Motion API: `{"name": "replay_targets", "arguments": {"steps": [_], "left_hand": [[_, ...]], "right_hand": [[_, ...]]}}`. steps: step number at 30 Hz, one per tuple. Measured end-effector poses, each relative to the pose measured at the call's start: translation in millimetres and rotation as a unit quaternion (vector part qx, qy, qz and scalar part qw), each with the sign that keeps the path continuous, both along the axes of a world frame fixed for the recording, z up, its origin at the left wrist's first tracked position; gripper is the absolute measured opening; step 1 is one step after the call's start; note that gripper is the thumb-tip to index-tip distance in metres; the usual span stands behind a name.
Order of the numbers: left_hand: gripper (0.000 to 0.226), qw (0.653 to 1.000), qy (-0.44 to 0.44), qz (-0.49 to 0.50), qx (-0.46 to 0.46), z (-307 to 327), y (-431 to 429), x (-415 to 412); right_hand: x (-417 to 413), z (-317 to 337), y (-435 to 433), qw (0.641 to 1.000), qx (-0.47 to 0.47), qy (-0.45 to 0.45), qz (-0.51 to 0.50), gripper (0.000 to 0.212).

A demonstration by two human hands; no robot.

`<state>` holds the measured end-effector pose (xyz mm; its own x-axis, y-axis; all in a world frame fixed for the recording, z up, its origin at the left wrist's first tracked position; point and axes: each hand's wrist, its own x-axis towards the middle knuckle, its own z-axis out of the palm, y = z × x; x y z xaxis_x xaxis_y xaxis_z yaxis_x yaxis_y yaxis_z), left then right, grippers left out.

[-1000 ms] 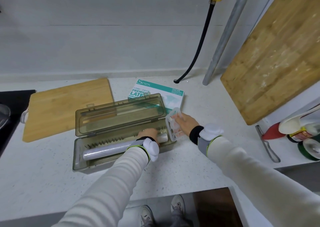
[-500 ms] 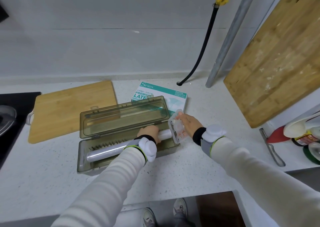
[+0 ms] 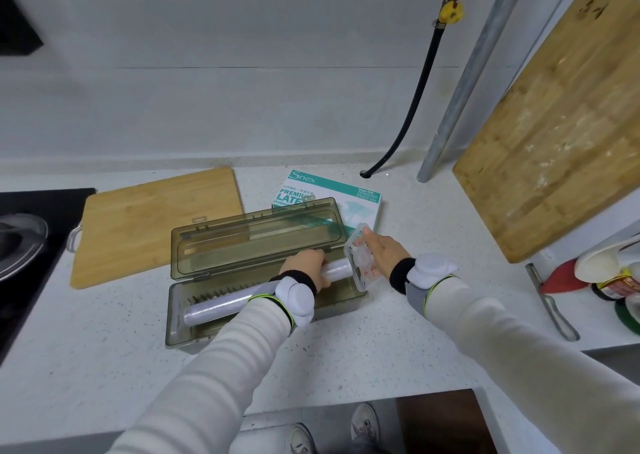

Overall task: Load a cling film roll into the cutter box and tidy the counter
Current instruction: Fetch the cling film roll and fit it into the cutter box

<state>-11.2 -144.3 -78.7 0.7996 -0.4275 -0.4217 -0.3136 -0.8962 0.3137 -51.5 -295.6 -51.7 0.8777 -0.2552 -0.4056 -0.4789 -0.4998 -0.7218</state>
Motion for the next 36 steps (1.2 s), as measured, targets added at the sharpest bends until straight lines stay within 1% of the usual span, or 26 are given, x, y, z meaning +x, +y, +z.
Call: {"name": "replay_targets", "arguments": {"steps": [5, 17, 21, 23, 28, 32, 36], "left_hand": [[0.042, 0.999, -0.009, 0.007, -0.032, 8.1, 4.3, -1.3], [0.039, 0.999, -0.010, 0.010, -0.048, 10.9, 9.5, -5.2], [0.039, 0.998, -0.012, 0.015, -0.052, 9.9, 10.1, -5.3], [0.039, 0.999, -0.013, 0.011, -0.050, 8.8, 9.5, -5.4], [0.039, 0.999, -0.010, 0.005, -0.039, 6.4, 8.3, -5.3], [0.040, 0.999, -0.009, 0.007, -0.038, 4.9, 8.0, -3.8], [0.041, 0.999, -0.005, 0.010, -0.040, 2.4, 7.4, -3.6]], "right_hand": [[1.1, -7.3, 5.8, 0.999, -0.034, 0.016, 0.022, 0.062], [9.2, -13.2, 15.1, 0.996, -0.070, 0.028, 0.050, 0.059], [9.1, -15.9, 11.4, 0.995, -0.078, 0.019, 0.054, 0.050], [7.6, -16.1, 11.6, 0.994, -0.084, 0.011, 0.065, 0.049], [5.7, -15.8, 14.0, 0.977, -0.167, -0.009, 0.133, 0.047], [7.6, -14.1, 10.9, 0.976, -0.172, -0.008, 0.136, 0.048], [10.8, -15.9, 8.6, 0.970, -0.198, -0.015, 0.144, 0.053]]}}
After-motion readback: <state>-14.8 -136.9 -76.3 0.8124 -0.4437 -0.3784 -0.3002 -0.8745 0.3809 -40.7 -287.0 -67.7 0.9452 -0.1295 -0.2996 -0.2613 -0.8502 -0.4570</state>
